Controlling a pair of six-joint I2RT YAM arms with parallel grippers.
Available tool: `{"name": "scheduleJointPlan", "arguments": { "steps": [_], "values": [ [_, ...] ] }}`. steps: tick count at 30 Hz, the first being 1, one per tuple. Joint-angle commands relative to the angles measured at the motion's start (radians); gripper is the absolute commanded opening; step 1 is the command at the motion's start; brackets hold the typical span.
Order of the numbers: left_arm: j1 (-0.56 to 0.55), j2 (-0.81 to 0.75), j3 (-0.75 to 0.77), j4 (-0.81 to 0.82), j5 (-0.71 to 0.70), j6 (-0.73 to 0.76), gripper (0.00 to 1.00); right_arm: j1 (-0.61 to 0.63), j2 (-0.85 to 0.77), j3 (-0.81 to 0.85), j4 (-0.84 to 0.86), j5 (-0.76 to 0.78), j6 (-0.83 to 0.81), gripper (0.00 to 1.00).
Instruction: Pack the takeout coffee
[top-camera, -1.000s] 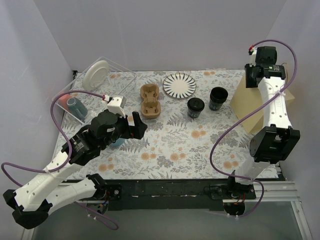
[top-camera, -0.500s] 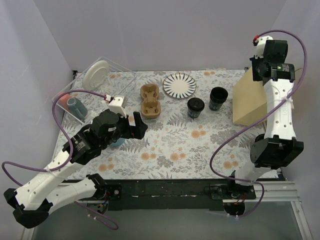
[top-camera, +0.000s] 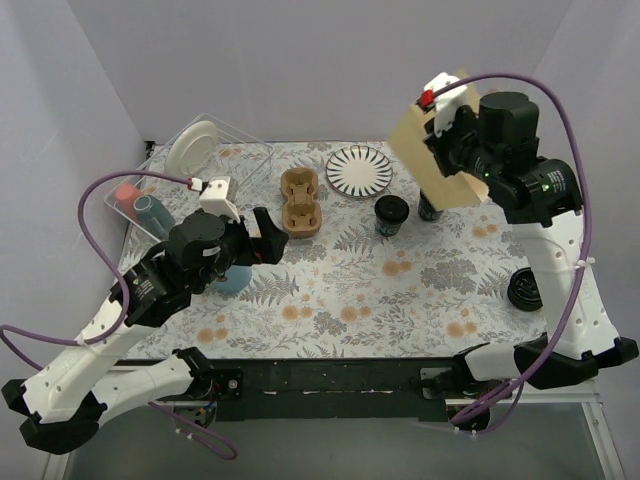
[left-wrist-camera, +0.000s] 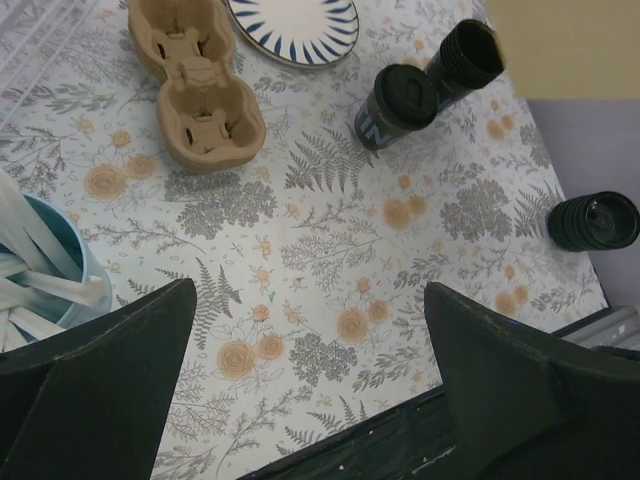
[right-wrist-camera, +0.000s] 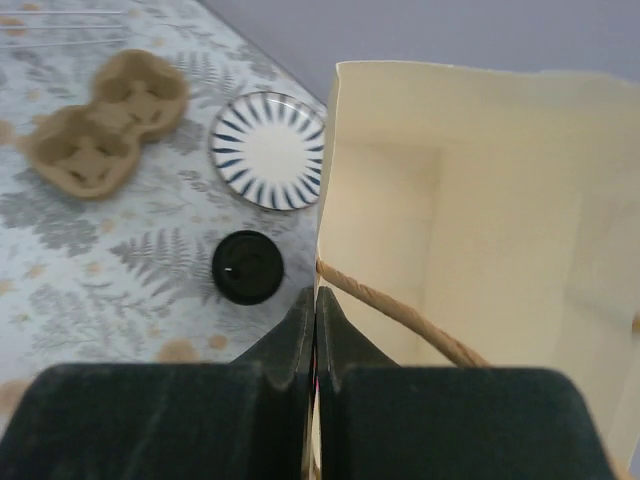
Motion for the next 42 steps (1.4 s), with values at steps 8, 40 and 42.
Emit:
{"name": "scheduleJointPlan", "arguments": {
  "steps": [8, 40, 42],
  "values": [
    [0.003, 0.017, 0.165, -0.144, -0.106, -0.082, 0.98, 0.419, -0.149, -0.263, -0.074, -0.047, 0.062, 0.01],
    [0.005, 0.168, 0.209, -0.144, -0.224, -0.126, 0.94, 0.923, -0.237, -0.635, 0.205, 0.162, -0.059, 0.48],
    [0.008, 0.194, 0.234, -0.141, -0.221, -0.125, 0.93, 0.923, -0.258, -0.621, 0.219, 0.126, -0.042, 0.59]
  ]
}}
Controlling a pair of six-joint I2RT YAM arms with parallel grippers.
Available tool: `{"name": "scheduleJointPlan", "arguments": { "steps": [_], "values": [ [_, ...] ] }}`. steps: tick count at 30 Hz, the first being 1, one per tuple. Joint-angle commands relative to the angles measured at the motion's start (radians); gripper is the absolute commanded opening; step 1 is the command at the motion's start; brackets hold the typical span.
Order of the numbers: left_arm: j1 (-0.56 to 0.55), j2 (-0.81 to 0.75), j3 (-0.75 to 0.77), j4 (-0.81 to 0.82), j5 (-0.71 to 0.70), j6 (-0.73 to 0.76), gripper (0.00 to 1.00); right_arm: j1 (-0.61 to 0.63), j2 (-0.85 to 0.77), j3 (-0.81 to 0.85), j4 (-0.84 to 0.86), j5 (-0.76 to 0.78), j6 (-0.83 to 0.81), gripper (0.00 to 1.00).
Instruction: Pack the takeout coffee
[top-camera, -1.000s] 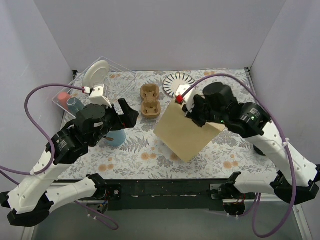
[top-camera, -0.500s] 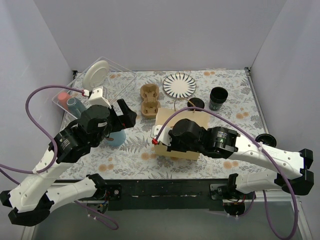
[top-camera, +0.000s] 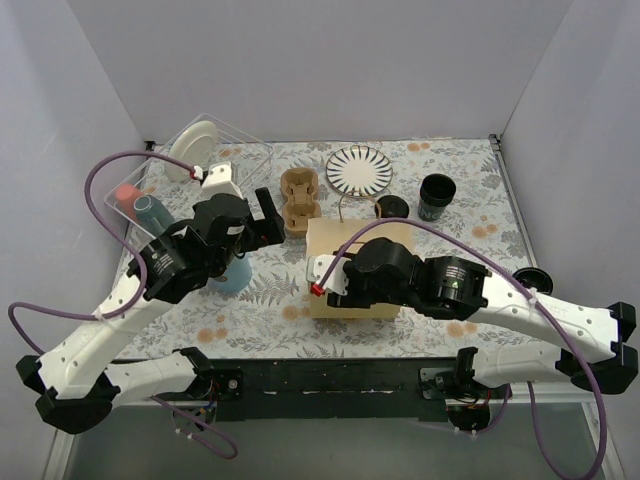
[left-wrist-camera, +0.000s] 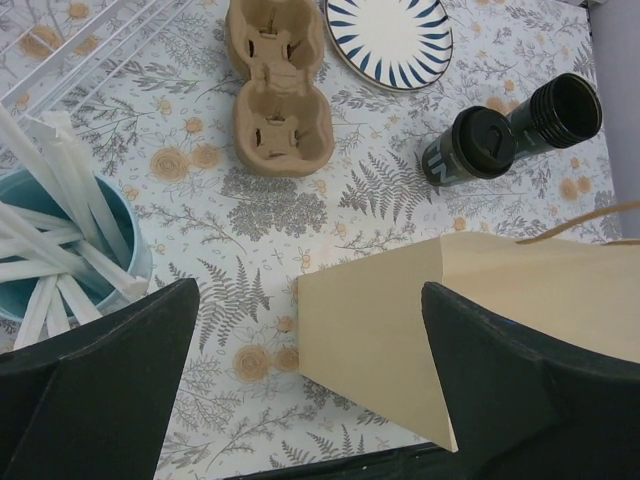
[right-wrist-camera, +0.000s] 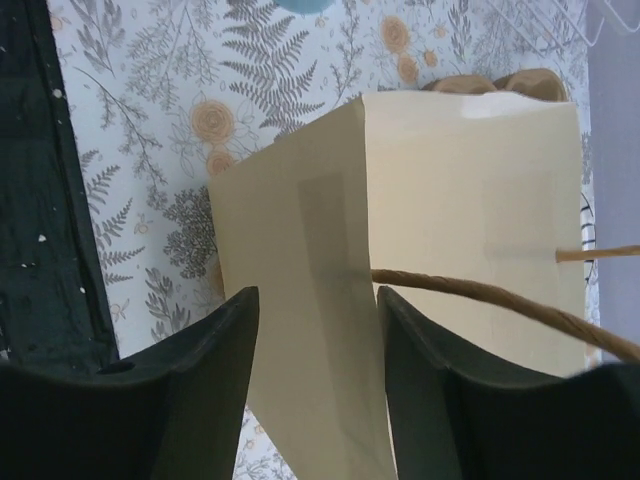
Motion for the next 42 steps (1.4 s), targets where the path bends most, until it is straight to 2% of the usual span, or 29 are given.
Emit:
{"name": "scheduleJointPlan", "arguments": {
  "steps": [1, 2, 7, 9, 11, 12, 16, 19, 21, 24, 28, 29, 31, 36, 42],
  "values": [
    [0.012, 0.052, 0.083, 0.024, -0.020, 0.034, 0.94, 0.008, -0.060, 0.065, 0.048, -0.072, 0.040, 0.64],
    [0.021, 0.089, 0.121, 0.020, -0.019, 0.028, 0.93, 0.008, -0.071, 0.065, 0.086, -0.065, 0.065, 0.69],
    [0.064, 0.222, 0.216, 0.029, 0.039, 0.010, 0.91, 0.008, -0.185, 0.040, 0.219, 0.006, 0.219, 0.71],
    [0.127, 0.305, 0.259, 0.038, 0.084, 0.019, 0.89, 0.008, -0.243, 0.024, 0.284, 0.061, 0.296, 0.72],
    [0.216, 0.363, 0.284, 0.055, 0.193, 0.032, 0.88, 0.008, -0.298, -0.010, 0.333, 0.133, 0.374, 0.72],
    [0.236, 0.432, 0.314, 0.063, 0.216, 0.045, 0.85, 0.008, -0.313, -0.019, 0.370, 0.149, 0.390, 0.72],
    [0.264, 0.606, 0.416, 0.067, 0.192, 0.094, 0.84, 0.008, -0.347, -0.045, 0.417, 0.201, 0.418, 0.70],
    [0.284, 0.713, 0.448, 0.129, 0.217, 0.115, 0.82, 0.008, -0.375, -0.092, 0.465, 0.274, 0.379, 0.70],
    [0.293, 0.773, 0.478, 0.158, 0.233, 0.114, 0.79, 0.008, -0.412, -0.161, 0.511, 0.385, 0.401, 0.70],
    [0.295, 0.873, 0.541, 0.172, 0.219, 0.117, 0.76, 0.008, -0.461, -0.234, 0.582, 0.451, 0.421, 0.68],
    [0.295, 0.917, 0.494, 0.265, 0.228, 0.125, 0.72, 0.008, -0.482, -0.203, 0.551, 0.475, 0.557, 0.65],
    [0.295, 0.933, 0.483, 0.277, 0.224, 0.119, 0.70, 0.010, -0.467, -0.182, 0.495, 0.500, 0.577, 0.65],
    [0.295, 0.956, 0.489, 0.267, 0.195, 0.112, 0.68, 0.010, -0.433, -0.074, 0.421, 0.535, 0.628, 0.64],
    [0.295, 1.020, 0.561, 0.244, 0.124, 0.134, 0.64, 0.008, -0.268, 0.150, 0.176, 0.540, 0.636, 0.64],
    [0.295, 1.068, 0.565, 0.247, 0.076, 0.167, 0.63, 0.008, -0.208, 0.230, 0.195, 0.601, 0.596, 0.64]
  ]
}}
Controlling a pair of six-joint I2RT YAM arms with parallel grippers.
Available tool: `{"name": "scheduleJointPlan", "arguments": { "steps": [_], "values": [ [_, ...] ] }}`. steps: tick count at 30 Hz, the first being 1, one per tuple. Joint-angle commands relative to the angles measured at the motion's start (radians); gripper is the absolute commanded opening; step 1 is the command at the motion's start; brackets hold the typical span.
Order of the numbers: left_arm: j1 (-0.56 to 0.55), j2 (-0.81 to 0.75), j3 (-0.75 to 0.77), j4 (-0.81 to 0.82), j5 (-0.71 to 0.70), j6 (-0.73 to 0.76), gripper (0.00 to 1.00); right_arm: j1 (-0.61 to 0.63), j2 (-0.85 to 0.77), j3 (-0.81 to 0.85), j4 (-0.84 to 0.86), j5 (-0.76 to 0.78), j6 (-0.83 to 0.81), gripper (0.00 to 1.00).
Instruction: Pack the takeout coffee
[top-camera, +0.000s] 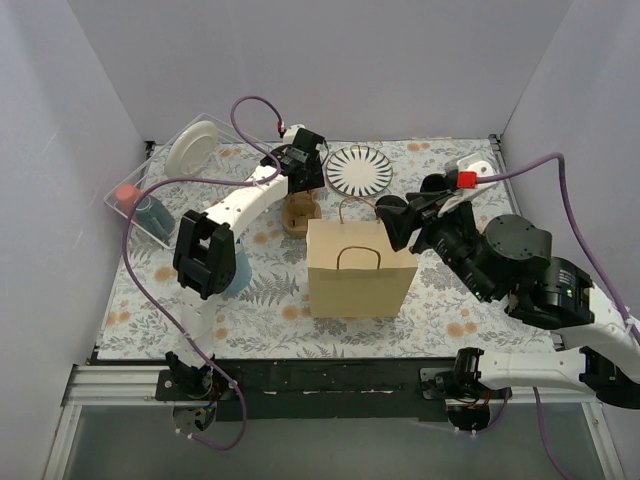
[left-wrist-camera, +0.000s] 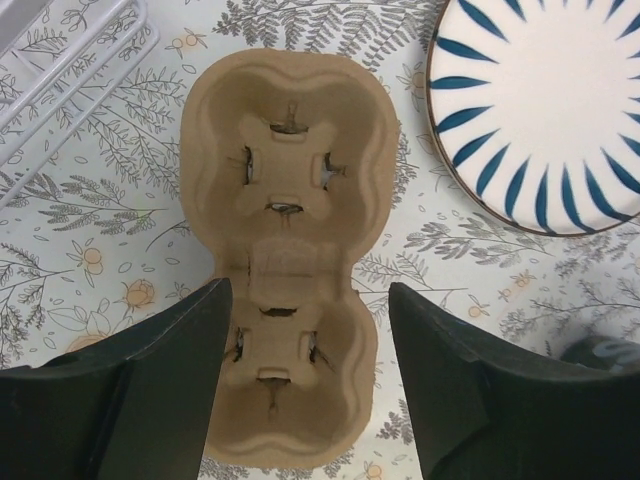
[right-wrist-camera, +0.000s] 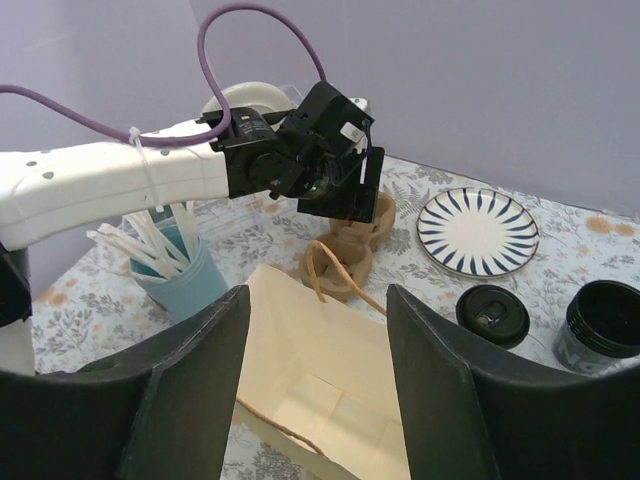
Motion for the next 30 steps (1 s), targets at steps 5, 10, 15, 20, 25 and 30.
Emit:
{"name": "scheduleJointPlan", "arguments": {
  "steps": [5, 10, 15, 20, 25, 30],
  "values": [
    [0.006, 0.028, 0.026, -0.013, -0.080, 0.056, 0.63, 0.004, 0.005, 0.013, 0.011, 0.128, -0.012, 0.64],
    [0.011, 0.031, -0.017, -0.002, -0.060, 0.056, 0.63, 0.002, -0.006, -0.003, 0.005, 0.169, -0.035, 0.63],
    [0.014, 0.055, -0.022, 0.026, -0.017, 0.073, 0.61, 0.002, -0.011, -0.001, 0.025, 0.183, -0.068, 0.64],
    [0.017, 0.091, 0.023, -0.006, -0.009, 0.073, 0.59, 0.002, -0.006, -0.001, 0.026, 0.182, -0.080, 0.64],
    [0.018, 0.098, 0.018, -0.011, -0.006, 0.064, 0.57, 0.004, -0.018, -0.006, 0.022, 0.183, -0.066, 0.63],
    [0.020, 0.103, 0.001, 0.006, 0.003, 0.077, 0.55, 0.002, -0.028, -0.009, 0.003, 0.186, -0.042, 0.63]
  ]
}}
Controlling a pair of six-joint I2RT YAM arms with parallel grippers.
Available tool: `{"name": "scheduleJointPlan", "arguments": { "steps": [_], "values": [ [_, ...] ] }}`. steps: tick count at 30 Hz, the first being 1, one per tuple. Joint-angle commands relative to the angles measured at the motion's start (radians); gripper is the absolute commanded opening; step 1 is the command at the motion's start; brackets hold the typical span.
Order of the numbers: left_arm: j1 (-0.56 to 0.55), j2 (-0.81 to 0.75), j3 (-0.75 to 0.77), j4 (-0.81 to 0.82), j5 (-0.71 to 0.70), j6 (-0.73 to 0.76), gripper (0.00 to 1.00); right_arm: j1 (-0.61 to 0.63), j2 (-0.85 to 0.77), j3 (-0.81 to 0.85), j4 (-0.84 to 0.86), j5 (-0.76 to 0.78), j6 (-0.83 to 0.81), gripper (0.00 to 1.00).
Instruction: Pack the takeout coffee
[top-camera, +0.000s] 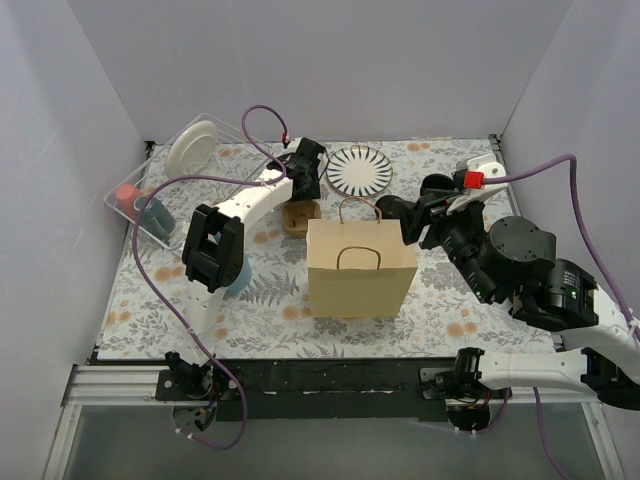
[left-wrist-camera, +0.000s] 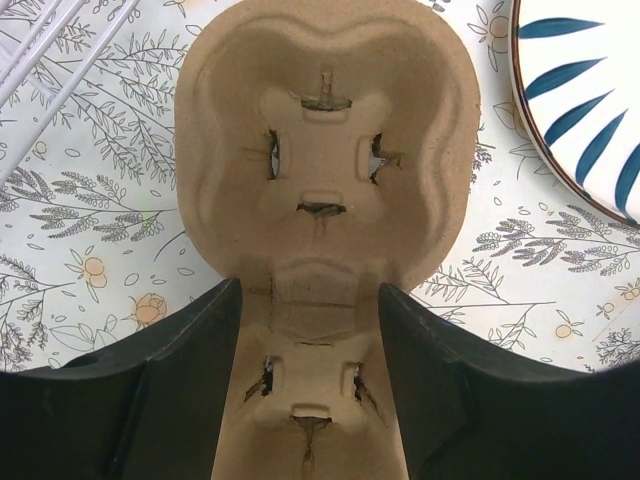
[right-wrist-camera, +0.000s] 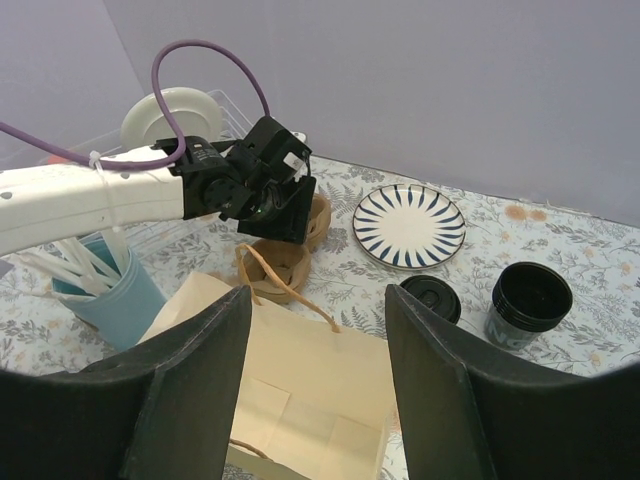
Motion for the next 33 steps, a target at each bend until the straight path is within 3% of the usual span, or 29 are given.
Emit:
{"name": "scheduleJointPlan", "arguments": {
  "steps": [1, 8, 12, 19, 33],
  "values": [
    [0.005, -0.004, 0.012, 0.005, 0.013, 0.015, 0.55, 0.002, -0.020, -0.004, 0.023, 0.032, 0.026, 0.63],
    [0.007, -0.007, 0.044, -0.005, 0.034, 0.020, 0.48, 0.002, -0.018, 0.000, 0.009, 0.035, 0.051, 0.62],
    [0.005, -0.005, 0.047, -0.003, 0.043, 0.018, 0.38, 0.002, -0.014, 0.008, -0.002, 0.033, 0.052, 0.62],
    [0.007, -0.012, 0.049, -0.018, 0.039, 0.015, 0.29, 0.002, -0.017, 0.020, -0.019, 0.030, 0.066, 0.61],
    [0.005, -0.076, 0.138, -0.080, 0.036, 0.018, 0.28, 0.002, -0.023, 0.019, -0.031, 0.036, 0.080, 0.61]
  ]
}}
